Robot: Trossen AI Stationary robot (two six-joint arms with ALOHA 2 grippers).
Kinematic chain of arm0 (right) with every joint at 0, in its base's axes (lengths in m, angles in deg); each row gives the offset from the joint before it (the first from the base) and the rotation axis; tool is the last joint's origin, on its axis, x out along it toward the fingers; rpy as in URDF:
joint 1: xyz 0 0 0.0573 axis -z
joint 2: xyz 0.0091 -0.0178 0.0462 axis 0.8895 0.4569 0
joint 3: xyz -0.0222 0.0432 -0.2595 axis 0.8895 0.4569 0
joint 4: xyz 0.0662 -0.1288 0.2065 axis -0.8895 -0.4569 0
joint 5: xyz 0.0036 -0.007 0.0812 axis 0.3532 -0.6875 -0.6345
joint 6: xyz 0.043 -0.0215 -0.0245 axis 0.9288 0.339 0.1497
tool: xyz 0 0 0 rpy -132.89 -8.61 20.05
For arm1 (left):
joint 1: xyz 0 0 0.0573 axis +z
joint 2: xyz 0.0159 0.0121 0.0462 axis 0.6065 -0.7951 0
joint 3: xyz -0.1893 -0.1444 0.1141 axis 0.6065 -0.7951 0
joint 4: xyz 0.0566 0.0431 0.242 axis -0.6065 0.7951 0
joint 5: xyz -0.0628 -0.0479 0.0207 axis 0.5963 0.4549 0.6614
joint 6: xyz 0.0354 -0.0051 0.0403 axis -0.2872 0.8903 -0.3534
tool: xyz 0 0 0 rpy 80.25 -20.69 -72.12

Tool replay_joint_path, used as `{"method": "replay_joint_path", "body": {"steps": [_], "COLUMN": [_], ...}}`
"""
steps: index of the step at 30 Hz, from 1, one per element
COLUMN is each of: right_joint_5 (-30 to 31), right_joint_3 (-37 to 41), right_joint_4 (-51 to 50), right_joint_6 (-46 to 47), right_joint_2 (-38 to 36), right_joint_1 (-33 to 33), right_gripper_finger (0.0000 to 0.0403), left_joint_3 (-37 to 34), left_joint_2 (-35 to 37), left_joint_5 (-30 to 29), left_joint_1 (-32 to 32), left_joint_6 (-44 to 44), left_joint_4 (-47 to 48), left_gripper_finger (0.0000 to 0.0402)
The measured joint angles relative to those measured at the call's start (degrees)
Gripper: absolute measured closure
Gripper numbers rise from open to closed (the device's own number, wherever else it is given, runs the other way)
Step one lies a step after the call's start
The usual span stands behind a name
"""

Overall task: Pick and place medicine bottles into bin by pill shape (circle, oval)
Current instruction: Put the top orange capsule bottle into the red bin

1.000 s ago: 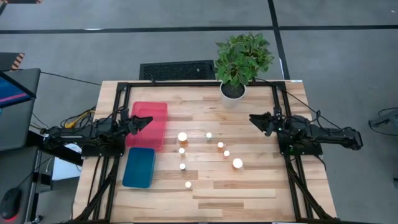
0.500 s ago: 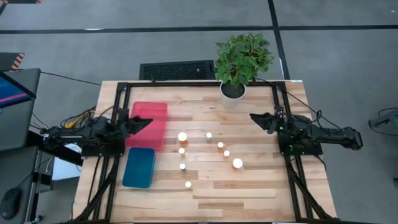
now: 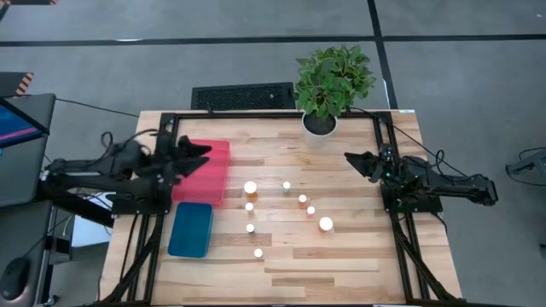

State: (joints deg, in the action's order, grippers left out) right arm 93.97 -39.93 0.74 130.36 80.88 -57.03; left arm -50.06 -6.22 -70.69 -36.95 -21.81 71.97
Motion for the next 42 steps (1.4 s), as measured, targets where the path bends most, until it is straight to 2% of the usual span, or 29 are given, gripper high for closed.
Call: {"method": "replay_joint_path", "body": {"steps": [7,13,19,30,34,42], "right_joint_5": [0.0,-0.01,-0.02,-0.04,-0.04,-0.07], "right_joint_3": [-0.11,-0.14,-0.16,-0.23,-0.23,-0.25], "right_joint_4": [-0.39,-3.12,-4.17,-4.89,-5.77,-6.82], "right_joint_6": [-0.09,-0.03,-0.02,-0.02,0.0,0.0], "right_joint_2": [0.01,0.01,0.01,0.01,0.01,0.01], "right_joint_1": [0.0,0.0,0.0,-0.13,-0.11,-0.11], "right_gripper_finger": [0.0127,0.0127,0.0127,0.0127,0.0127,0.0127], "left_joint_3": [17.85,25.4,27.05,27.05,27.07,27.05], "left_joint_2": [-22.72,-37.63,-48.31,-60.14,-61.11,-61.14], "left_joint_5": [-0.55,-0.56,-0.84,1.28,3.84,4.22], "left_joint_1": [0.03,0.04,0.59,3.05,3.3,3.28], "left_joint_6": [-8.54,-15.97,-23.11,-25.66,-25.7,-27.84], "left_joint_4": [22.93,28.74,28.62,31.91,32.01,33.79], "left_gripper_finger": [0.012,0.012,0.012,0.012,0.012,0.0111]}}
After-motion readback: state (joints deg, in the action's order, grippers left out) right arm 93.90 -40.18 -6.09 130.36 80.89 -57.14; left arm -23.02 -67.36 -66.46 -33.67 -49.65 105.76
